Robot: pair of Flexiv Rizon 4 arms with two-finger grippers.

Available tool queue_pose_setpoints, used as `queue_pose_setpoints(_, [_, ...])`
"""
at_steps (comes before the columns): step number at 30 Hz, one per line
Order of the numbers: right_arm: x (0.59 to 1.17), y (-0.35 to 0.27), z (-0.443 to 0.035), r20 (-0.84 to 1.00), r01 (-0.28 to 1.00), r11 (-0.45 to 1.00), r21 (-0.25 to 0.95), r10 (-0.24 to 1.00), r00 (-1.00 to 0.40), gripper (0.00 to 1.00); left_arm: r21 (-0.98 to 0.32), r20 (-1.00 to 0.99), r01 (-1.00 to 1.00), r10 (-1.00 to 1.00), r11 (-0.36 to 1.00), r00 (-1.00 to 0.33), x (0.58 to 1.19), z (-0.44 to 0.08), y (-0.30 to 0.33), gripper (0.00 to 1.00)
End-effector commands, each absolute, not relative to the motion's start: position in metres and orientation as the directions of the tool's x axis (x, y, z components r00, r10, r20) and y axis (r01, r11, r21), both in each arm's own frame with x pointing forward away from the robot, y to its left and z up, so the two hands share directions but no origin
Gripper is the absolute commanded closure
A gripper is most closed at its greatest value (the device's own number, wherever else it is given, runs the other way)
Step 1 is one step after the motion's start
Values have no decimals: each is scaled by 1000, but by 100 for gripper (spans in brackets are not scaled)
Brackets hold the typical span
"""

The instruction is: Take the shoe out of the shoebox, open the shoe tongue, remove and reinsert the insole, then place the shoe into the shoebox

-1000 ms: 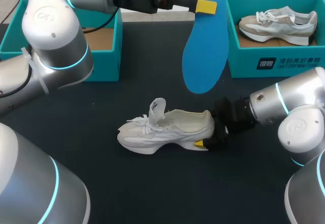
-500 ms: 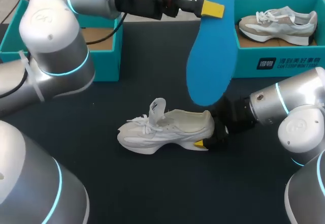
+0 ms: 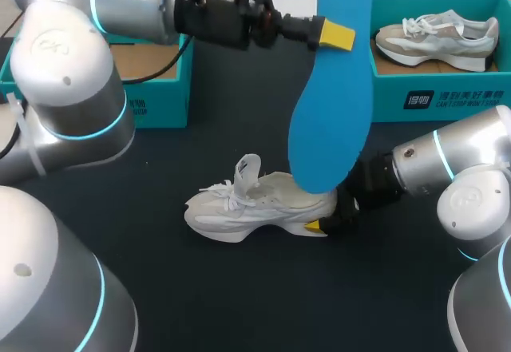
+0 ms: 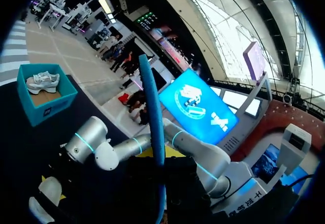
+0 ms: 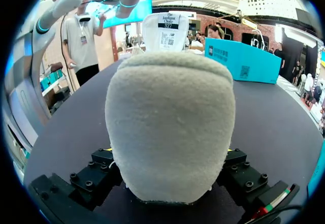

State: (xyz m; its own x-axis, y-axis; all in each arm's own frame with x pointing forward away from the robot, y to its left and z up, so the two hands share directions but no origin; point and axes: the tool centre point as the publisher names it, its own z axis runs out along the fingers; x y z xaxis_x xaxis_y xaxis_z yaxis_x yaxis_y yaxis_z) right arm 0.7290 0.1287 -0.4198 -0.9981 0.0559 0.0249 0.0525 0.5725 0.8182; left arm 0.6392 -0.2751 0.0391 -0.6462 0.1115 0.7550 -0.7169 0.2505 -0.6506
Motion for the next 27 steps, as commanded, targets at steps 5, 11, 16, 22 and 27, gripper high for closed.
queue_pose_setpoints(5, [728,130,-419,24,53,576,816,58,-998,100,-665,747,-728,151,169,-648,622,32,-253,100])
queue_pose_setpoints(11, [728,130,-419,24,53,576,816,58,-998,100,-665,746,-731,172,154,-643,622,33,-244,100])
queue_pose_setpoints(16, [728,130,-419,24,53,576,816,58,-998,100,-664,747,-732,174,155,-641,614,36,-244,100])
queue_pose_setpoints(22, [728,130,-419,24,53,576,816,58,-998,100,-646,763,-747,142,157,-630,608,39,-242,100])
queue_pose_setpoints(27, [728,130,-419,24,53,576,816,58,-998,100,-653,757,-740,127,160,-641,606,40,-240,100])
